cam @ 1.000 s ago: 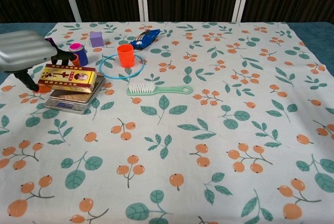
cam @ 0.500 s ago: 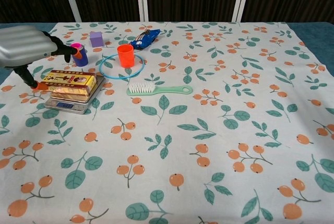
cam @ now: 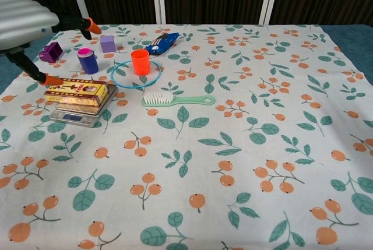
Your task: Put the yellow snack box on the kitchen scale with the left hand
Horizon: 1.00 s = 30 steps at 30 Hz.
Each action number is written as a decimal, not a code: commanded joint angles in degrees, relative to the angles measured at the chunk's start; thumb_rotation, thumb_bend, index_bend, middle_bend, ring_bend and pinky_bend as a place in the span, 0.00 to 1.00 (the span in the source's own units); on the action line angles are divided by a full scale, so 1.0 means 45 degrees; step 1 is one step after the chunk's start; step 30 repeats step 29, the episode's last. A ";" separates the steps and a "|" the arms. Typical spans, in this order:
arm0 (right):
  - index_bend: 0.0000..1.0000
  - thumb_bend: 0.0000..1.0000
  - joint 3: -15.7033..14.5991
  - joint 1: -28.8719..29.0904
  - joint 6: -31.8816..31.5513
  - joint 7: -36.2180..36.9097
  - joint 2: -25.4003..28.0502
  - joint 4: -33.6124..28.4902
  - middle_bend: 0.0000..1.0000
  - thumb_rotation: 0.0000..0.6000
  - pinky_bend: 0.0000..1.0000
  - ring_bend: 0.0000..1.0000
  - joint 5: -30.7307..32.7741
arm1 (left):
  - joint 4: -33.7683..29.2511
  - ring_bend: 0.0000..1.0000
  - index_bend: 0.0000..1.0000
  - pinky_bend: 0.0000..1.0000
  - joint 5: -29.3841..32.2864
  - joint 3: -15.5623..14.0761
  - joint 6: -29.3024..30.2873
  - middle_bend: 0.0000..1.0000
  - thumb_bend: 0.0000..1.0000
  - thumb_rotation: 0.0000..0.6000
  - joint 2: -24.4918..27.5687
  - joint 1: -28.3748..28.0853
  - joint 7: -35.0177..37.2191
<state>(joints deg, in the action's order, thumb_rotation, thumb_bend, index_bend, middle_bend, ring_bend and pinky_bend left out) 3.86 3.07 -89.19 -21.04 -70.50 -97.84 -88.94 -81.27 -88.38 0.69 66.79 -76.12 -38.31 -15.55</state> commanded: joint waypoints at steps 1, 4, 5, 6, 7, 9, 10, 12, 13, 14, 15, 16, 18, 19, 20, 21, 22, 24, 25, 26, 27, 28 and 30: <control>0.03 0.51 -0.0007 -0.0030 -0.0059 0.0058 0.0047 -0.0020 0.07 1.00 0.01 0.06 -0.0040 | -0.3951 0.10 0.10 0.18 0.0576 -0.0108 0.1938 0.15 0.10 1.00 0.2305 0.1664 -0.2282; 0.03 0.51 -0.0001 -0.0056 -0.0133 0.0153 0.0116 -0.0030 0.07 1.00 0.01 0.06 -0.0089 | -0.4275 0.10 0.09 0.17 0.0485 -0.0404 0.2774 0.14 0.08 1.00 0.2660 0.2431 -0.2361; 0.03 0.51 0.0005 -0.0066 -0.0165 0.0197 0.0145 -0.0029 0.07 1.00 0.01 0.06 -0.0109 | -0.4224 0.10 0.08 0.17 0.0430 -0.0511 0.3162 0.14 0.08 1.00 0.2709 0.2774 -0.2073; 0.03 0.51 0.0011 -0.0070 -0.0180 0.0228 0.0167 -0.0023 0.07 1.00 0.01 0.06 -0.0118 | -0.4139 0.10 0.08 0.17 0.0387 -0.0567 0.3409 0.14 0.07 1.00 0.2715 0.2989 -0.1773; 0.03 0.51 0.0015 -0.0075 -0.0196 0.0262 0.0186 -0.0018 0.07 1.00 0.01 0.06 -0.0126 | -0.4005 0.10 0.08 0.17 0.0345 -0.0622 0.3674 0.13 0.07 1.00 0.2701 0.3219 -0.1366; 0.03 0.51 0.0024 -0.0084 -0.0230 0.0352 0.0243 -0.0018 0.07 1.00 0.01 0.06 -0.0154 | -0.3444 0.09 0.07 0.17 0.0295 -0.0713 0.4355 0.12 0.07 1.00 0.2594 0.3805 -0.0106; 0.03 0.51 0.0021 -0.0093 -0.0250 0.0395 0.0274 -0.0022 0.07 1.00 0.01 0.06 -0.0175 | -0.3010 0.07 0.07 0.16 0.0221 -0.0733 0.4638 0.11 0.07 1.00 0.2492 0.4041 0.0485; 0.03 0.51 0.0022 -0.0107 -0.0286 0.0458 0.0320 -0.0032 0.07 1.00 0.01 0.06 -0.0207 | -0.2373 0.03 0.07 0.13 0.0373 -0.0765 0.4906 0.09 0.07 1.00 0.2343 0.4431 0.1339; 0.03 0.51 0.0020 -0.0109 -0.0290 0.0470 0.0330 -0.0035 0.07 1.00 0.01 0.06 -0.0214 | -0.2269 0.02 0.06 0.11 0.0416 -0.0778 0.4915 0.08 0.06 1.00 0.2324 0.4494 0.1484; 0.03 0.51 0.0016 -0.0113 -0.0298 0.0495 0.0352 -0.0039 0.07 1.00 0.01 0.06 -0.0230 | -0.2062 0.01 0.06 0.09 0.0569 -0.0830 0.4851 0.07 0.06 1.00 0.2305 0.4628 0.1790; 0.03 0.51 0.0008 -0.0119 -0.0309 0.0517 0.0374 -0.0044 0.07 1.00 0.00 0.06 -0.0251 | -0.1876 0.00 0.05 0.08 0.0729 -0.0876 0.4740 0.06 0.05 1.00 0.2292 0.4739 0.2096; 0.03 0.51 -0.0002 -0.0117 -0.0306 0.0543 0.0401 -0.0049 0.07 1.00 0.00 0.06 -0.0278 | -0.1699 0.00 0.05 0.06 0.0880 -0.0922 0.4593 0.05 0.05 1.00 0.2278 0.4825 0.2355; 0.03 0.51 -0.0026 -0.0112 -0.0298 0.0587 0.0448 -0.0063 0.07 1.00 0.00 0.06 -0.0335 | -0.1459 0.00 0.03 0.04 0.1133 -0.0971 0.4368 0.03 0.03 1.00 0.2257 0.4947 0.2596; 0.03 0.51 -0.0030 -0.0102 -0.0292 0.0609 0.0480 -0.0070 0.07 1.00 0.00 0.06 -0.0369 | -0.1358 0.00 0.03 0.03 0.1254 -0.0977 0.4258 0.03 0.03 1.00 0.2237 0.5006 0.2698; 0.03 0.51 -0.0038 -0.0100 -0.0294 0.0640 0.0511 -0.0072 0.07 1.00 0.00 0.06 -0.0399 | -0.1274 0.00 0.03 0.03 0.1360 -0.0970 0.4173 0.03 0.03 1.00 0.2200 0.5065 0.2826; 0.03 0.51 -0.0049 -0.0106 -0.0302 0.0677 0.0539 -0.0070 0.07 1.00 0.00 0.06 -0.0424 | -0.1188 0.00 0.03 0.03 0.1410 -0.0948 0.4138 0.02 0.03 1.00 0.2152 0.5114 0.2972; 0.03 0.51 -0.0055 -0.0104 -0.0301 0.0717 0.0566 -0.0074 0.07 1.00 0.00 0.06 -0.0444 | -0.1113 0.00 0.03 0.02 0.1448 -0.0929 0.4119 0.02 0.03 1.00 0.2101 0.5172 0.3135; 0.03 0.51 -0.0061 -0.0111 -0.0307 0.0773 0.0615 -0.0077 0.07 1.00 0.00 0.06 -0.0462 | -0.0949 0.00 0.03 0.02 0.1476 -0.0895 0.4121 0.02 0.03 1.00 0.2014 0.5283 0.3423; 0.03 0.51 -0.0059 -0.0113 -0.0314 0.0795 0.0633 -0.0078 0.07 1.00 0.00 0.06 -0.0467 | -0.0856 0.00 0.03 0.02 0.1466 -0.0876 0.4139 0.02 0.03 1.00 0.1972 0.5331 0.3526; 0.03 0.51 -0.0058 -0.0115 -0.0317 0.0808 0.0641 -0.0079 0.07 1.00 0.00 0.06 -0.0468 | -0.0806 0.00 0.03 0.02 0.1457 -0.0863 0.4157 0.02 0.03 1.00 0.1949 0.5354 0.3571; 0.03 0.51 -0.0060 -0.0116 -0.0314 0.0835 0.0652 -0.0079 0.07 1.00 0.00 0.06 -0.0469 | -0.0711 0.00 0.03 0.02 0.1424 -0.0832 0.4206 0.02 0.03 1.00 0.1905 0.5395 0.3650; 0.03 0.51 -0.0060 -0.0112 -0.0307 0.0854 0.0666 -0.0081 0.07 1.00 0.00 0.06 -0.0473 | -0.0627 0.00 0.03 0.02 0.1376 -0.0792 0.4272 0.02 0.03 1.00 0.1863 0.5429 0.3731; 0.03 0.51 -0.0053 -0.0108 -0.0301 0.0864 0.0677 -0.0083 0.07 1.00 0.00 0.06 -0.0469 | -0.0555 0.00 0.03 0.02 0.1321 -0.0757 0.4334 0.02 0.03 1.00 0.1826 0.5460 0.3810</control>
